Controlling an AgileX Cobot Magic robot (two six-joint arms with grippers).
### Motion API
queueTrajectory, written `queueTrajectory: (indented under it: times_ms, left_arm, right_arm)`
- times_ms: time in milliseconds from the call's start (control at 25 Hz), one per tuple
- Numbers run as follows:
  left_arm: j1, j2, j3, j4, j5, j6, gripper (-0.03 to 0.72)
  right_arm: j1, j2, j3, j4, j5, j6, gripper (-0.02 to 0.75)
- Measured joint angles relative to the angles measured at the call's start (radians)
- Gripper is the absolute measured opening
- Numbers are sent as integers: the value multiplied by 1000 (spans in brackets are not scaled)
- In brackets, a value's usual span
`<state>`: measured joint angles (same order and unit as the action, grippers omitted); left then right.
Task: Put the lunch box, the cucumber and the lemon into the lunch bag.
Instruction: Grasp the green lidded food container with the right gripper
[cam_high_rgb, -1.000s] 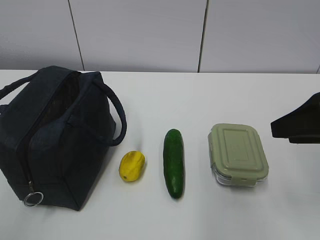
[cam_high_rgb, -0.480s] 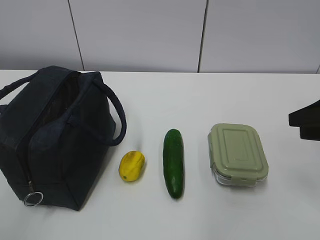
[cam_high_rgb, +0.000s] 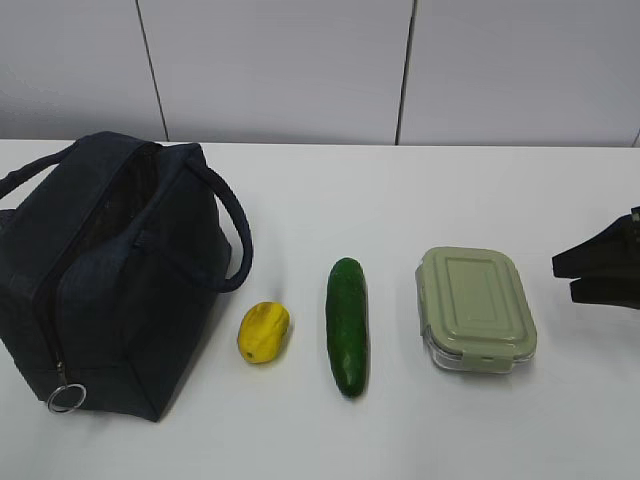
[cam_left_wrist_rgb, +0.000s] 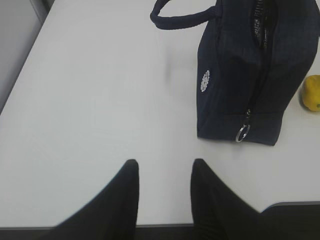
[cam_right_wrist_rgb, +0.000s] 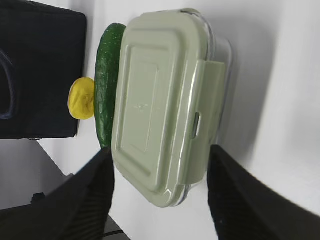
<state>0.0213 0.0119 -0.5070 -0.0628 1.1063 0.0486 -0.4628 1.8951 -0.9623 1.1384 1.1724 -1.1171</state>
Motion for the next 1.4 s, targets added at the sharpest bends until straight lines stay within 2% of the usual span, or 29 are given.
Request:
queueTrajectory:
  times_ms: [560, 640, 800, 880, 1400]
  left_arm:
    - [0, 0, 0, 0, 0, 0, 238]
    - [0, 0, 0, 0, 0, 0, 239]
    - [0, 0, 0, 0, 0, 0, 239]
    - [0, 0, 0, 0, 0, 0, 239]
    - [0, 0, 0, 0, 0, 0, 239]
  right_arm:
    - [0, 114, -13, 30, -2, -111, 444]
    - [0, 114, -13, 38, -2, -113, 467]
    - [0, 114, -13, 69, -2, -116, 577]
    - [0, 114, -13, 73, -2, -118, 603]
    - [5, 203, -37, 107, -6, -150, 621]
